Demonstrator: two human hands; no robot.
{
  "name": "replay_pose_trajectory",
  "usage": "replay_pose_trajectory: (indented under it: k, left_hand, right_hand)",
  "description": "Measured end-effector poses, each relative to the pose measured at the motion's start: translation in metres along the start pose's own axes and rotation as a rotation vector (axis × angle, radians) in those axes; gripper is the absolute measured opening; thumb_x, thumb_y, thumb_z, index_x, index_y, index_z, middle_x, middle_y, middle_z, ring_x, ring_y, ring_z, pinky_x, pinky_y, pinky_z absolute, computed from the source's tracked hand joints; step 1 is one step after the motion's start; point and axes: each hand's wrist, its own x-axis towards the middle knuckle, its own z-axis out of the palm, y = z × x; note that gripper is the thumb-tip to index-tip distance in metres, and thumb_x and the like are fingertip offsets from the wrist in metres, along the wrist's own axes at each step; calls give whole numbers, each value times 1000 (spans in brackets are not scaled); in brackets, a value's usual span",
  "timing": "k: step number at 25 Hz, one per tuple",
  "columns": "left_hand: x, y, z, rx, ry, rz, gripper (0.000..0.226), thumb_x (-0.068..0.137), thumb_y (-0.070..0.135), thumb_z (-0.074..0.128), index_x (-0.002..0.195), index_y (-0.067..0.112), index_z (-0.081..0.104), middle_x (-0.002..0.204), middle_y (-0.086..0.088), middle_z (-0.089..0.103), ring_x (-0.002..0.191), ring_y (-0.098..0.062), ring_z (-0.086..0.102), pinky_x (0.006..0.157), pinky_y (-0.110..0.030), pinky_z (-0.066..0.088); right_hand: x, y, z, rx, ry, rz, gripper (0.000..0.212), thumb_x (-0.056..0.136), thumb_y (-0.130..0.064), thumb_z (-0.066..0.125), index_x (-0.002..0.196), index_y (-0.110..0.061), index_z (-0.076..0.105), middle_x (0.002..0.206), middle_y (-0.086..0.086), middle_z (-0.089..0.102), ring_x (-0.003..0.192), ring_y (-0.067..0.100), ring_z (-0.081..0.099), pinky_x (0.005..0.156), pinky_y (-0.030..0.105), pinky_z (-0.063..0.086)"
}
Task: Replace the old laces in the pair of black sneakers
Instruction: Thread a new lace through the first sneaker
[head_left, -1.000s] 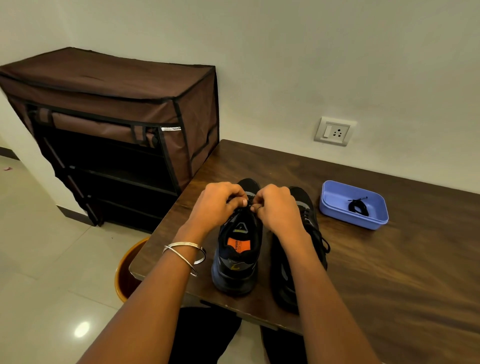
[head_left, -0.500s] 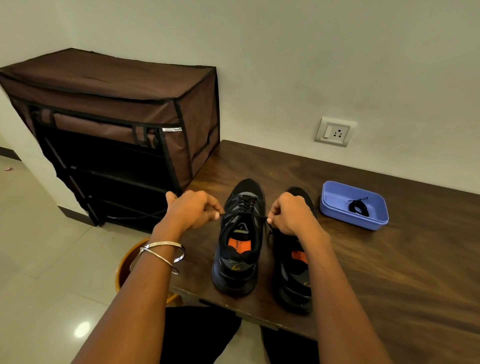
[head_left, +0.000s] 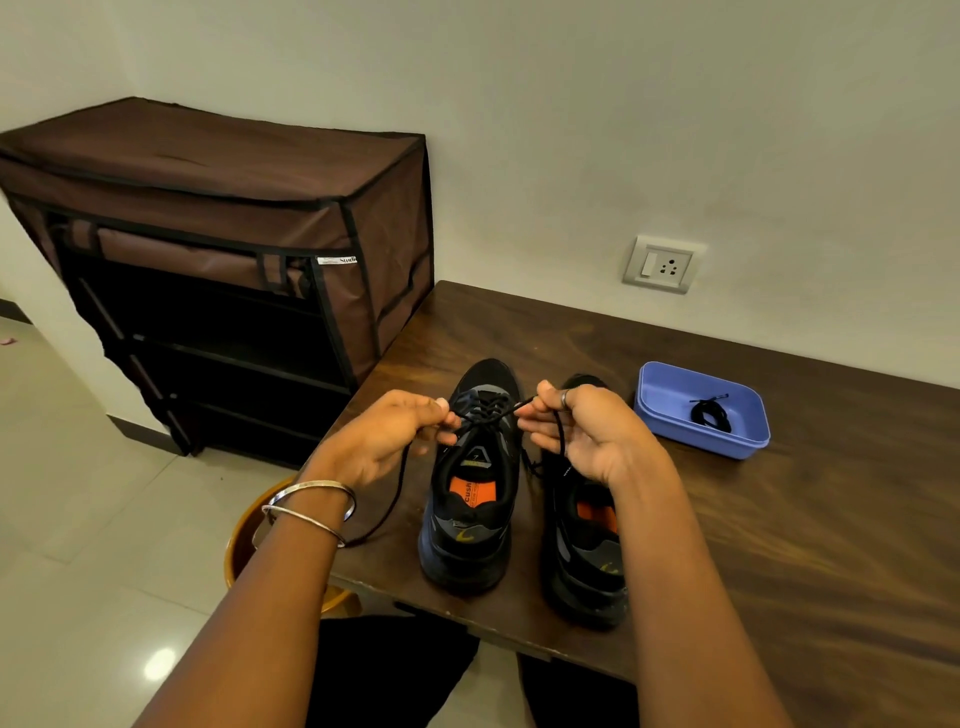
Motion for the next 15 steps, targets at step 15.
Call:
replay_pose_trajectory:
  k: [15]
  left_hand:
    - [6,1,4,-585,-3,-76,25,98,23,52,83,7,63,95,-9,74,94,-18,69,98,-34,48]
  right_hand:
    - [8,13,-3,400,-104,95,29,97,-26,57,70,-16,59,101,13,75,109,26,67,105,42,41]
